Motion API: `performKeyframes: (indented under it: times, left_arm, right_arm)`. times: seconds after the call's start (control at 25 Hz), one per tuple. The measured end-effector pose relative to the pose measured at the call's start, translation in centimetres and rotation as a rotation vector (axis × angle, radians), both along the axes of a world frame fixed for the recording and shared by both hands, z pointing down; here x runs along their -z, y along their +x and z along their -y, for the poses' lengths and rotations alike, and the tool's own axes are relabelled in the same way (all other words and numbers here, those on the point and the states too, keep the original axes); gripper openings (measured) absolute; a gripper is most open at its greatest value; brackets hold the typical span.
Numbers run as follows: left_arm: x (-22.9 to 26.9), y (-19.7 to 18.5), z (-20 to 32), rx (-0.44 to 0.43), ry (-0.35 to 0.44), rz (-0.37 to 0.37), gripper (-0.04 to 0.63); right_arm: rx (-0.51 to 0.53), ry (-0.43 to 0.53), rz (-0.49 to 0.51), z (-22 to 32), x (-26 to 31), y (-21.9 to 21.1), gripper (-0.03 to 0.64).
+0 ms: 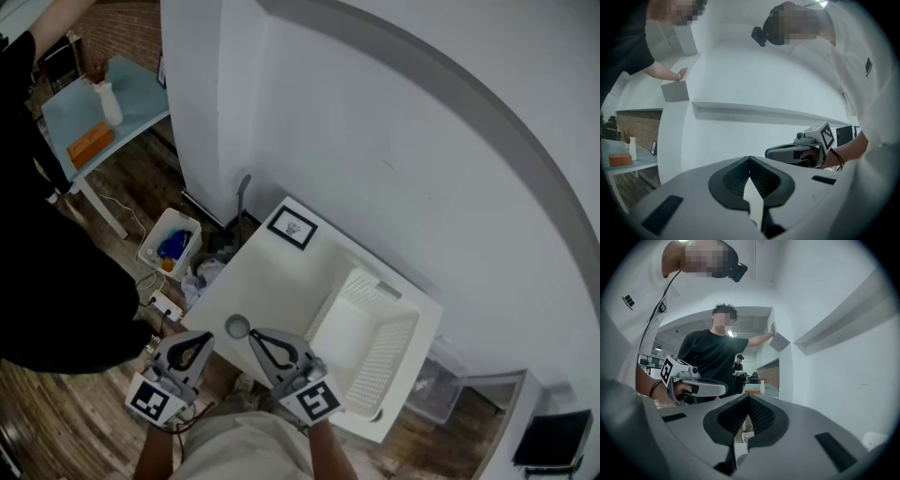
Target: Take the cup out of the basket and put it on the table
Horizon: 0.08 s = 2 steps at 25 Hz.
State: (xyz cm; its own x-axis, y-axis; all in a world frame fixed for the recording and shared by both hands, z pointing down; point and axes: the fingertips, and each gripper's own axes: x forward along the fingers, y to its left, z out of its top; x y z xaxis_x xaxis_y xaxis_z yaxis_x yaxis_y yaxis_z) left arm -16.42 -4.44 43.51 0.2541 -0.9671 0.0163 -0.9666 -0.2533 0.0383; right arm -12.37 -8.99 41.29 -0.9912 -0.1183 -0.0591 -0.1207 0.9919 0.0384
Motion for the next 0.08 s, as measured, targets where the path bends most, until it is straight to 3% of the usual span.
performKeyframes:
  times: [0.08]
  left_arm:
    - [0.04,-0.05,0.03,-0.001,0.001,-0.001,0.000]
  right_arm:
    - [-0.003,0.000,0.007,-0.04,0.13,-0.04,0.008]
